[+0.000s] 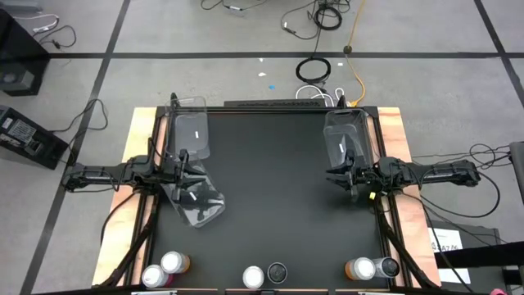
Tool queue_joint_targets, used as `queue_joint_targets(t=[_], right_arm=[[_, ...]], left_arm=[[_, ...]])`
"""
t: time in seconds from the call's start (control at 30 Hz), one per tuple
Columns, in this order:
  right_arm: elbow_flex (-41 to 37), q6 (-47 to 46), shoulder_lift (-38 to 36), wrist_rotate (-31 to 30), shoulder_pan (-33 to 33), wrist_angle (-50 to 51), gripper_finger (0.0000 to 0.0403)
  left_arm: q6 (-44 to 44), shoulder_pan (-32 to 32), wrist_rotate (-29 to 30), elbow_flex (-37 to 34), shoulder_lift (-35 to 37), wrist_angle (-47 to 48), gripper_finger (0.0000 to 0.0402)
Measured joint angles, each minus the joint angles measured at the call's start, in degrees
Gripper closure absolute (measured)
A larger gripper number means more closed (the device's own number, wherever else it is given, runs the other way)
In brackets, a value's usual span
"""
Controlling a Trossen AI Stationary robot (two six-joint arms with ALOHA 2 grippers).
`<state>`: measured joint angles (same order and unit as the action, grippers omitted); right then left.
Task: Sort soda cans
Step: Move the bottom left transparent bin to the center of the table
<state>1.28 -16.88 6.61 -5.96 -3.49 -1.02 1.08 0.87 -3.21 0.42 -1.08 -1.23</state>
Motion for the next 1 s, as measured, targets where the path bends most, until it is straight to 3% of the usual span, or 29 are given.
queue_joint_targets(t=[0.7, 1.0], right_arm=[[0.00, -0.02, 0.00, 0.01, 0.01, 0.01, 0.0273], [0.00, 0.00, 0.00, 0.01, 0.01, 0.00, 0.0273]], left_arm=[[4.70, 0.01, 0.41, -0.02, 0.00, -1.58, 0.0314], [25.58, 0.02, 0.42, 0.00, 0.00, -2.47, 0.0314]])
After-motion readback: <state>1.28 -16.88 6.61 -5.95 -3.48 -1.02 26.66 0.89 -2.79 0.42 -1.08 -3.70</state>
